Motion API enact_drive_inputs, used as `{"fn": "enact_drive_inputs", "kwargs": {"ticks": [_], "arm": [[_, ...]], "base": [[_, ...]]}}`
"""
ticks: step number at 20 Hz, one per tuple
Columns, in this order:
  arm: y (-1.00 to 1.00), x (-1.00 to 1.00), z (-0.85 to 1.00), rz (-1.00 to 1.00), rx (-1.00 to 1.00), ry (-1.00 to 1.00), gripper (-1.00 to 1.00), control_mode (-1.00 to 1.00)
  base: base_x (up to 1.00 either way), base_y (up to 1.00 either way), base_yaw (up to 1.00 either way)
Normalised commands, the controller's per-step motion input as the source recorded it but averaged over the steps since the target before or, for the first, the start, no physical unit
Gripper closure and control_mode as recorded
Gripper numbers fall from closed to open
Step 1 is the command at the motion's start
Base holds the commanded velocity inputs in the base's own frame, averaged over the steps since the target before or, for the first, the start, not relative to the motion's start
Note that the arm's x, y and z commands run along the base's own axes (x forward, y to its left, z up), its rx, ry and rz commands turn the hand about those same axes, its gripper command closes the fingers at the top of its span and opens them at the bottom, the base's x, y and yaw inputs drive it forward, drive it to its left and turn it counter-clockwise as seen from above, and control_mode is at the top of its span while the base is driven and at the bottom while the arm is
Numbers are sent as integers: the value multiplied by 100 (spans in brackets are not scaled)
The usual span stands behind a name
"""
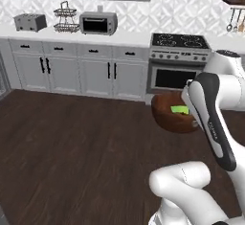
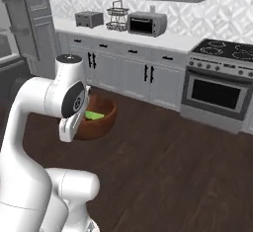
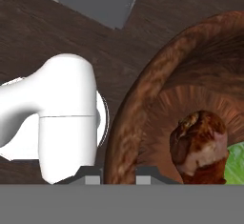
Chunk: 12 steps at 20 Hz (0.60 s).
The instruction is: Pick the chicken drumstick and lemon wedge from their plates and place them in the bowl. Then put the bowl in the fridge.
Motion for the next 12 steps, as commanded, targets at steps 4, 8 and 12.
{"fn": "enact_drive_inputs", "kwargs": {"ticks": [4, 8, 12], "arm": [[0, 0, 0, 0, 0, 0, 100, 100], [0, 0, 0, 0, 0, 0, 100, 100], [0, 0, 0, 0, 0, 0, 100, 100]], "base": [[100, -13, 65], [100, -14, 65], [100, -14, 65]]}}
